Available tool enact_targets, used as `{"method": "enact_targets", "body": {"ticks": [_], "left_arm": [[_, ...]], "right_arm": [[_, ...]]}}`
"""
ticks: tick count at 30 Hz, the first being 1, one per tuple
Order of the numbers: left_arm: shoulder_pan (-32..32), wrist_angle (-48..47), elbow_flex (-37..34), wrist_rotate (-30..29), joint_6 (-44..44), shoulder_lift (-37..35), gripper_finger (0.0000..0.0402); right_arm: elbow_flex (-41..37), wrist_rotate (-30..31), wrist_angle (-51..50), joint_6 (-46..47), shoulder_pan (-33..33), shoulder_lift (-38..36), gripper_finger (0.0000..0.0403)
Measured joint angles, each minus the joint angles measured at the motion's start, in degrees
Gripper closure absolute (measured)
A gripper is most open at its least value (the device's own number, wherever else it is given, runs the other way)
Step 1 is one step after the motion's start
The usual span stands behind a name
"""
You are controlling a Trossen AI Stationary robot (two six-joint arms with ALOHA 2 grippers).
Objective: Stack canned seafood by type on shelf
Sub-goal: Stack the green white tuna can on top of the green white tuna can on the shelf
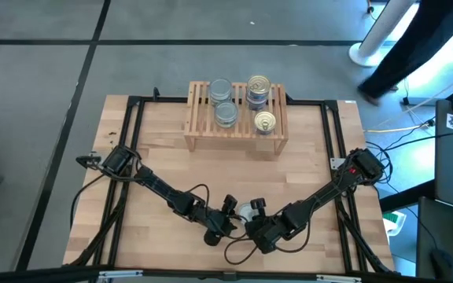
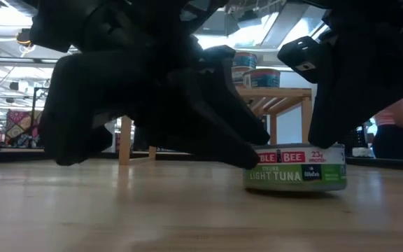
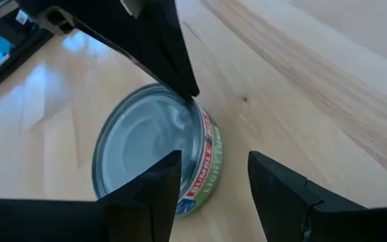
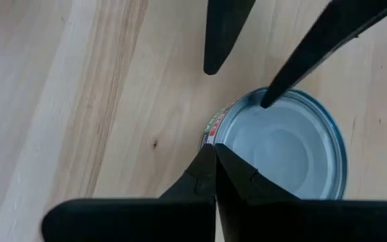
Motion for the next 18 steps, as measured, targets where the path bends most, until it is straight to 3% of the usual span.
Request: {"method": "enact_targets", "body": {"ticks": [10,18], "left_arm": [[-0.24,-0.04,0.0,-3.55,1.27,0.01,0.0233],[-0.29,-0.01,0.0,-4.89,-4.99,0.01,0.0233]], "right_arm": [[0.0,-0.31,0.02,0.09,0.0,-0.02,0.0403],[0.0,-0.31,0.02,0.15,0.0,-0.02,0.0403]]}}
